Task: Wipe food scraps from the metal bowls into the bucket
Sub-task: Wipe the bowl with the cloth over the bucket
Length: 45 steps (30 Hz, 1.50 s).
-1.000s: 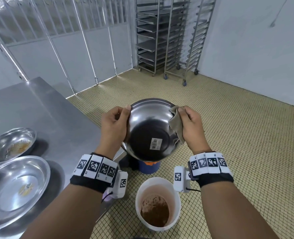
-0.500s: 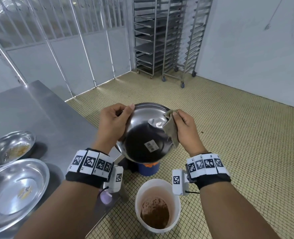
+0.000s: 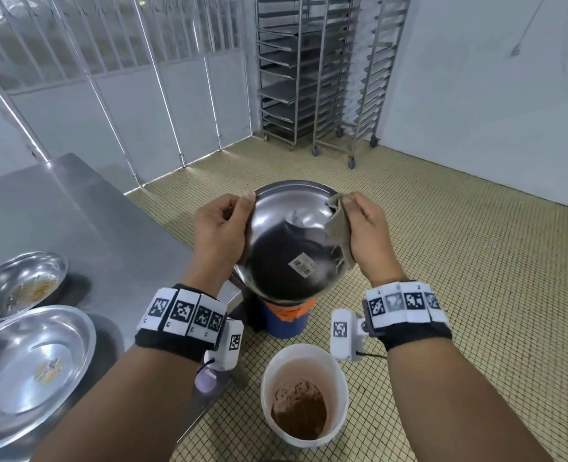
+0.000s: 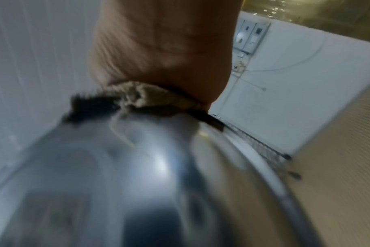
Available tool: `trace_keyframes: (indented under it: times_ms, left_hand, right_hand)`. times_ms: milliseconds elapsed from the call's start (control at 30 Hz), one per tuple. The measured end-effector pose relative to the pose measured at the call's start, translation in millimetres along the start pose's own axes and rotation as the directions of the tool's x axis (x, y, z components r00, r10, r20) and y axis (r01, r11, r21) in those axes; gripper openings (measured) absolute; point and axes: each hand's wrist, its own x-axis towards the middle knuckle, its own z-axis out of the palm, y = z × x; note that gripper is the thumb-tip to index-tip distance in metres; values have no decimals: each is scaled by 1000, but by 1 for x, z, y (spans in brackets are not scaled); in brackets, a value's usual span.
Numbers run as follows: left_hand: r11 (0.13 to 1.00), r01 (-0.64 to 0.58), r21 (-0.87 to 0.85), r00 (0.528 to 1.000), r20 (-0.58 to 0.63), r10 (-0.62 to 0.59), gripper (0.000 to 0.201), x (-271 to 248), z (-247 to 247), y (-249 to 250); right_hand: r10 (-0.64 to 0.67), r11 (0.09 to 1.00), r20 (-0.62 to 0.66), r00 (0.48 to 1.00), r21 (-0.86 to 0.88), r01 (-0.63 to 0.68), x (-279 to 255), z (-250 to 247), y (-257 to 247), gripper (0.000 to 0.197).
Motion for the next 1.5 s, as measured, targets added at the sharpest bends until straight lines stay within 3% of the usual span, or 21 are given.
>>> trace_keyframes:
  times_ms: [100,133,200,267,333,400,467,533,600,633,667,733,833,933,1033,1100,1200,1267,1333,1367,1500]
  left_hand:
    - [999,-12,52,997,80,8,33,-5,6,5]
    - [999,0,38,997,78,-3,32,-4,7,5]
    - [998,52,-42,999,3,-52,34,-2,5,1]
    - [978,134,-157,984,-95,-150,36,-1,2,-4]
    - [974,157,-163,978,-114,-177,36,-3,1,-6]
    - [994,103,-31,993,-54,-104,38,-6,1,-5]
    - [995,13,100,998,52,-19,33,-3,-2,1]
    - [966,-81,244,980,197,33,25,1,-5,8]
    - [955,-101,278,948,320,7,26,0,-2,16]
    - [965,-78,249,944,330,-9,28,-1,0,17]
    - [977,-43,211,954,298,-23,30,-2,1,18]
    - [990,42,134,989,137,-60,36,2,-2,11]
    - [981,178,-83,981,-63,-183,41,4,-8,0]
    - [997,62,44,994,86,-66,34,1,-10,1]
    - [962,-151,229,964,249,92,29,6,-12,10]
    - [934,-208,291,948,294,120,29,11,-10,16]
    - [975,-104,197,974,219,59,34,10,-6,14]
    - [999,37,6,997,69,-38,37,10,-8,1]
    - [960,164,-228,981,-69,-184,36,10,-11,-10]
    - [949,182,-256,973,-94,-212,35,10,-12,-15]
    - [1000,18,15,1000,-12,-18,31,8,-16,-9]
  right_hand:
    - [-167,939,105,980,-285,190,11,0,-16,27]
    - [-183,935,104,978,-288,206,12,-1,-15,25]
    - [-104,991,43,994,-79,107,7,-3,-5,26]
    - [50,983,-9,999,178,-48,-3,-6,9,31]
    - [134,954,-20,991,274,-124,-12,-6,16,36]
    - [138,956,-37,990,267,-123,-13,-7,15,39]
    - [89,984,-18,996,154,-85,-9,-10,6,35]
    - [-45,996,75,996,-75,50,-1,-8,-2,26]
    - [-150,924,180,972,-324,202,4,-1,-5,27]
    - [-173,901,193,966,-366,234,4,3,-7,28]
    - [-179,907,185,966,-350,235,3,5,-6,28]
    - [-143,978,118,983,-134,158,-3,2,-3,27]
    - [17,989,6,1000,144,-18,-14,-3,10,36]
    - [24,993,-43,999,113,-19,-14,-3,13,39]
    - [-87,996,26,996,-6,87,-7,-3,0,34]
    - [-152,976,85,985,-146,163,-4,0,-2,28]
    - [-172,963,80,982,-194,185,-3,5,2,31]
    - [-111,994,13,994,-6,111,-5,4,2,28]
    - [-30,983,-18,999,183,33,-8,4,3,35]
    - [-9,975,-21,1000,221,13,-9,5,4,39]
    - [11,989,-28,1000,148,-6,-7,6,7,41]
